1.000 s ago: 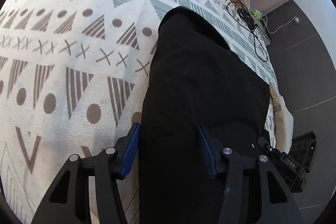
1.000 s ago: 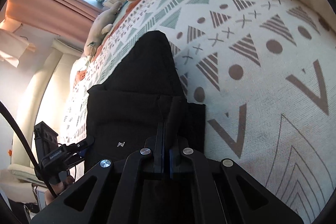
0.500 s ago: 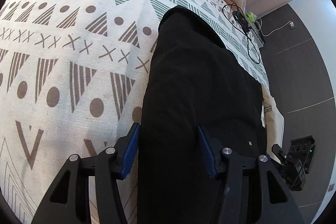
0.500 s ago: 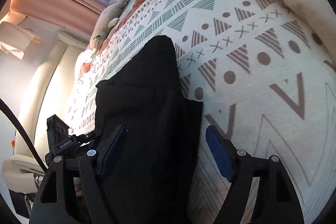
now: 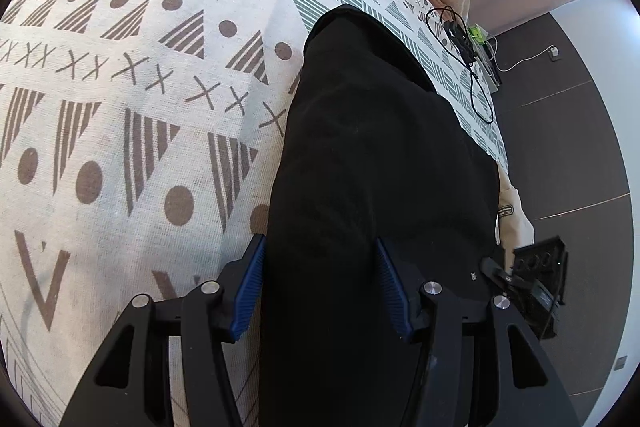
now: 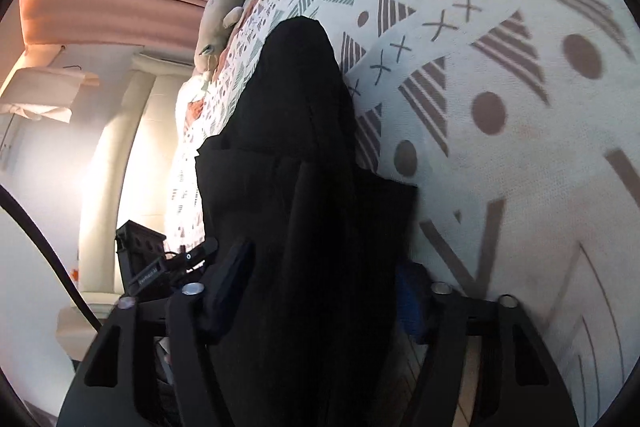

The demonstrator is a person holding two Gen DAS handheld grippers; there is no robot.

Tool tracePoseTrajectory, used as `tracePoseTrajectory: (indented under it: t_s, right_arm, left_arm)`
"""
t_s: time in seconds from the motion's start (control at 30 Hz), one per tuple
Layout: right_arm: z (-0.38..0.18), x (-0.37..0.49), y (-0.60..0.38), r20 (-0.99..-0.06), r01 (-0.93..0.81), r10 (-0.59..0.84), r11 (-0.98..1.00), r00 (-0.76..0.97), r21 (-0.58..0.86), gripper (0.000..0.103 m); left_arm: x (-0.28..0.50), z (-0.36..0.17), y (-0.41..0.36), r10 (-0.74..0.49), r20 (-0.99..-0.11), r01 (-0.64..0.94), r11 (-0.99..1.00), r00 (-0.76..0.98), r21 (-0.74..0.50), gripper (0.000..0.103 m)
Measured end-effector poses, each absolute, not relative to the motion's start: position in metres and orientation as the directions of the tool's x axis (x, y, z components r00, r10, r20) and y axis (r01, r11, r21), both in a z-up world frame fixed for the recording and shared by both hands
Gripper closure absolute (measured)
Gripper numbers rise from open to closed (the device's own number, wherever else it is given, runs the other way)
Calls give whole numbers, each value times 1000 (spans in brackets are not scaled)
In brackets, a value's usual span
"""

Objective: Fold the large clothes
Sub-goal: 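Lift the folded shirt up off the bedspread with both tools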

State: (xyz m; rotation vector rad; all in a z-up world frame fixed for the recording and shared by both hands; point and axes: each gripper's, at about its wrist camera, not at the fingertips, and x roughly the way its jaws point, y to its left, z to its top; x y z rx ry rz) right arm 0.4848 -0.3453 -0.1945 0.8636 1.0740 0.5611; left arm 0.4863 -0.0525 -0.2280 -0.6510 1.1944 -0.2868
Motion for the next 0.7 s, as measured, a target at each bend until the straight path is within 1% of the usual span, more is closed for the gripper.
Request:
tracePoseTrajectory:
  t_s: [0.03, 0.07, 0.17, 0.2, 0.23, 0.27, 0.33, 0.4, 0.47, 0.7]
  right_arm:
    - [-199, 490, -346, -508, 15, 771, 545, 384, 838, 60]
    - [-204, 495, -346, -490, 17, 788, 522, 372, 853, 64]
    - [-210, 502, -344, -464, 5, 812, 495, 354, 869, 71]
    - [-210, 502, -344, -467, 1, 811, 499, 353, 867, 73]
    - [-209, 501, -343, -476, -8, 805, 512, 353, 859, 77]
    - [-206, 499, -343, -485, -17, 799, 525, 356, 851, 83]
    - [-196, 492, -344, -496, -48, 783, 551, 376, 833, 89]
    - [-179, 483, -341, -505, -91, 764, 582, 402, 808, 92]
    - [-163, 473, -337, -509, -117, 750, 602, 423, 790, 92]
    - [-121, 436, -335, -481, -181, 739, 615, 472, 768, 93]
  left_arm:
    - [487, -229, -52, -533, -765, -126, 785, 361, -607, 48]
    - [487, -230, -53, -531, -766, -124, 787, 363, -604, 48]
    - [489, -230, -57, -515, -776, -116, 802, 365, -586, 48]
    - [489, -227, -59, -509, -779, -114, 806, 366, -581, 53]
    - [488, -224, -60, -507, -779, -111, 808, 368, -578, 54]
    - [487, -221, -61, -503, -778, -104, 811, 376, -575, 58]
    - [481, -210, -64, -502, -769, -85, 813, 396, -575, 64]
    - [476, -202, -63, -513, -753, -78, 803, 412, -591, 70]
    - [469, -191, -61, -524, -735, -72, 792, 430, -606, 71]
    - [441, -148, -57, -545, -688, -21, 776, 479, -630, 72]
